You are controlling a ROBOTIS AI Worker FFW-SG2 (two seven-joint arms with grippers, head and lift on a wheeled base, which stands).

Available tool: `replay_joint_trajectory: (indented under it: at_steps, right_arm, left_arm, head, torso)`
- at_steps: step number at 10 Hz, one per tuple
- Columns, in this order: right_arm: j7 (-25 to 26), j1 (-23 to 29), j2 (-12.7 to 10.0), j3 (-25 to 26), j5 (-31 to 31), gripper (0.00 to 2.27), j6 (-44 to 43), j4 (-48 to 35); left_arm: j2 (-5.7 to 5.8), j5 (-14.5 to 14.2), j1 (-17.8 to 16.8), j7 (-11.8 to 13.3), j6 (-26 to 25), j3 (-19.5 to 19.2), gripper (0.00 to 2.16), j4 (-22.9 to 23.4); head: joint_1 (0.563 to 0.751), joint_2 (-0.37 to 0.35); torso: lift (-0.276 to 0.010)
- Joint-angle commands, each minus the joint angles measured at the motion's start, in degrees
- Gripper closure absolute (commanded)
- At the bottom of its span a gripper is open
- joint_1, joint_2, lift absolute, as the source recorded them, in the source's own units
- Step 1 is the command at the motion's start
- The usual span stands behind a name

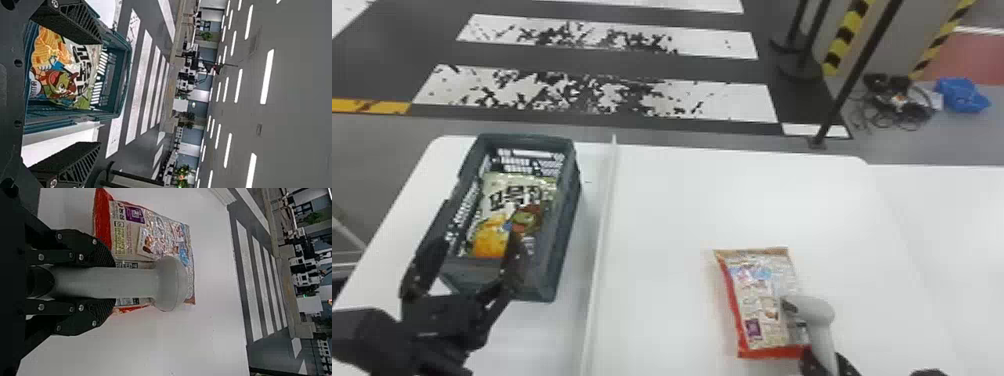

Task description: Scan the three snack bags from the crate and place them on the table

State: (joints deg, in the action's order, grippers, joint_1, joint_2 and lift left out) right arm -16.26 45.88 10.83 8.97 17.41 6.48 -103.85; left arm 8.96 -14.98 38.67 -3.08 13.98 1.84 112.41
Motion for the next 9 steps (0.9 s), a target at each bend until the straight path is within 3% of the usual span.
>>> replay_joint_trajectory:
  at_steps: [1,4,7,9]
  right_arm:
    - [0.0,-0.2,0.1,0.0,0.0,2.19,0.2,0.2]
    - [-0.5,0.4,0.1,1.9,1.9,2.19,0.0,-2.1]
    - [-0.7,-7.7,0.4,6.3,1.4,2.19,6.7,-1.3]
    - [-1.3,-14.3,2.3,8.2,-0.2,2.19,12.1,2.8]
  left_arm:
    - [0.00,0.0,0.0,0.0,-0.1,-0.1,0.08,-0.1]
    - [0.00,0.0,0.3,0.0,1.5,-0.3,0.08,-0.1]
    - [0.09,0.4,0.3,0.3,2.2,0.1,0.08,0.2]
    - [0.27,0.7,-0.4,0.6,2.1,0.6,0.08,0.2]
  head:
    - [0.695,-0.079]
    - [0.695,-0.075]
    - [0.695,-0.119]
    - [0.695,-0.164]
  torso:
    - [-0.037]
    - [-0.037]
    - [-0.037]
    - [-0.037]
